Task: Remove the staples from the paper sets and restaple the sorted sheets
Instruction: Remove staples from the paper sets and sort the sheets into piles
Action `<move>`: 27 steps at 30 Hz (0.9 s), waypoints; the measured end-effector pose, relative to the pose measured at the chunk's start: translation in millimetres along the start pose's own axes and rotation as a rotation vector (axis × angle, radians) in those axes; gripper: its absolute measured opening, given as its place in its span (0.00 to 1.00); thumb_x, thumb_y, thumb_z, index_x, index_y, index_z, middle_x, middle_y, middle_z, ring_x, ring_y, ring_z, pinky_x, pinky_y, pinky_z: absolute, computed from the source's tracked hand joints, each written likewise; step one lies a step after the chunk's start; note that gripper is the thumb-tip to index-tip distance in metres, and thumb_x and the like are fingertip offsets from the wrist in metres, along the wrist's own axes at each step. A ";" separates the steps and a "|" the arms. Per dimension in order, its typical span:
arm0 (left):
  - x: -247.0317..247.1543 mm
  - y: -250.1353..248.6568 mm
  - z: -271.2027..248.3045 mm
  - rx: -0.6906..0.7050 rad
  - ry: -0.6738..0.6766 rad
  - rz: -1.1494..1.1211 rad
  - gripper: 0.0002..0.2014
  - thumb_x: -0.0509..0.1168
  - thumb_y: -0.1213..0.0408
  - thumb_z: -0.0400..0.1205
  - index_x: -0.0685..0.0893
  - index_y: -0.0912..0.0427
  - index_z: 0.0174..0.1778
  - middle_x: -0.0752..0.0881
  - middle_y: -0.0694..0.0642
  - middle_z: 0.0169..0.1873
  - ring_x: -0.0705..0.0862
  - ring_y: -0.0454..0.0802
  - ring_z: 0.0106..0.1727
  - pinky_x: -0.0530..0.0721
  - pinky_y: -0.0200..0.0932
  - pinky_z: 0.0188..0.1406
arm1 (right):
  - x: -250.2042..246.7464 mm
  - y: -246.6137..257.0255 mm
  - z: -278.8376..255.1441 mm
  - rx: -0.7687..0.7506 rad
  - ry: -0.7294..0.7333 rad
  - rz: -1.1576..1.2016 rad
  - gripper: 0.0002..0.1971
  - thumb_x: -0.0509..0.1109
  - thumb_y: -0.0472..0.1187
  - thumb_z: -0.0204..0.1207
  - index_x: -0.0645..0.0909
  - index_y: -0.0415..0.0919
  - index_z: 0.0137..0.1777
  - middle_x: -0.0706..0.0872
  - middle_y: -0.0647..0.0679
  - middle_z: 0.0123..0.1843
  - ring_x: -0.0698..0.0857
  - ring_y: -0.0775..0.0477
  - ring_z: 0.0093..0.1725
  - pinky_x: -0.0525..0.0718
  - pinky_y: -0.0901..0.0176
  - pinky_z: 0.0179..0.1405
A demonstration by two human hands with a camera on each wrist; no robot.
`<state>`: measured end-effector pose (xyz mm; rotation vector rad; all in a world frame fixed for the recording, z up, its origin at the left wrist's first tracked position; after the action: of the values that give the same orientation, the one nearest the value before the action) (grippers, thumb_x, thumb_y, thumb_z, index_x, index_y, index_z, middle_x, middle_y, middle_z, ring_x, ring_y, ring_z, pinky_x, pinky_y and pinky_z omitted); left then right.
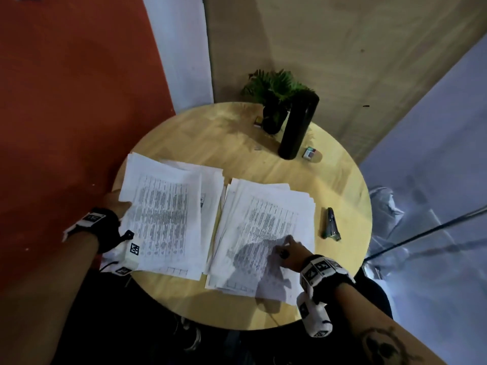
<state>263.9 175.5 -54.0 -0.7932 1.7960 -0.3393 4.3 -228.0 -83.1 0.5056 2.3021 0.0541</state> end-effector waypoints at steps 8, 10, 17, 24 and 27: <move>31.5 -89.1 -9.0 0.325 -0.166 0.373 0.39 0.74 0.57 0.75 0.64 0.67 0.77 0.68 0.71 0.74 0.66 0.70 0.74 0.68 0.62 0.71 | 6.1 -6.7 11.1 0.056 0.011 0.015 0.19 0.57 0.40 0.82 0.70 0.41 0.73 0.58 0.33 0.76 0.66 0.30 0.71 0.73 0.47 0.60; 84.9 -134.5 -47.6 0.474 -0.030 0.345 0.35 0.72 0.57 0.77 0.67 0.64 0.77 0.70 0.68 0.74 0.69 0.67 0.73 0.69 0.58 0.70 | 3.5 -5.2 11.8 0.049 0.030 -0.004 0.16 0.54 0.37 0.82 0.72 0.41 0.68 0.61 0.34 0.71 0.71 0.30 0.66 0.72 0.51 0.49; 255.5 -155.9 -145.0 0.448 0.425 0.511 0.48 0.70 0.46 0.76 0.49 0.64 0.82 0.51 0.63 0.83 0.52 0.58 0.83 0.53 0.52 0.82 | -4.5 -1.7 6.8 -0.005 0.006 -0.050 0.17 0.51 0.40 0.83 0.77 0.42 0.66 0.65 0.36 0.68 0.74 0.34 0.64 0.76 0.50 0.56; 252.1 -158.3 -125.3 0.182 0.302 0.227 0.56 0.81 0.51 0.65 0.53 0.59 0.82 0.65 0.65 0.77 0.66 0.64 0.77 0.69 0.59 0.73 | -3.2 -6.6 9.8 0.015 0.024 -0.085 0.16 0.55 0.37 0.81 0.77 0.41 0.65 0.64 0.36 0.69 0.73 0.33 0.64 0.79 0.47 0.57; 254.8 -154.0 -111.5 0.057 0.412 0.144 0.39 0.75 0.44 0.70 0.73 0.67 0.69 0.78 0.65 0.69 0.80 0.62 0.65 0.79 0.49 0.59 | -0.6 -7.1 10.6 0.006 0.033 -0.081 0.17 0.55 0.35 0.80 0.77 0.40 0.66 0.63 0.34 0.70 0.72 0.32 0.65 0.79 0.48 0.55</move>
<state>168.1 -122.6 -108.9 -0.5772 2.2037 -0.4824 9.7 -236.0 -91.6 0.4169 2.3534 0.0156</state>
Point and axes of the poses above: each hand's wrist, its own z-axis towards the middle knuckle, its own x-axis out of the palm, y = z × x, the point moved 10 cm from there along z, towards the middle knuckle
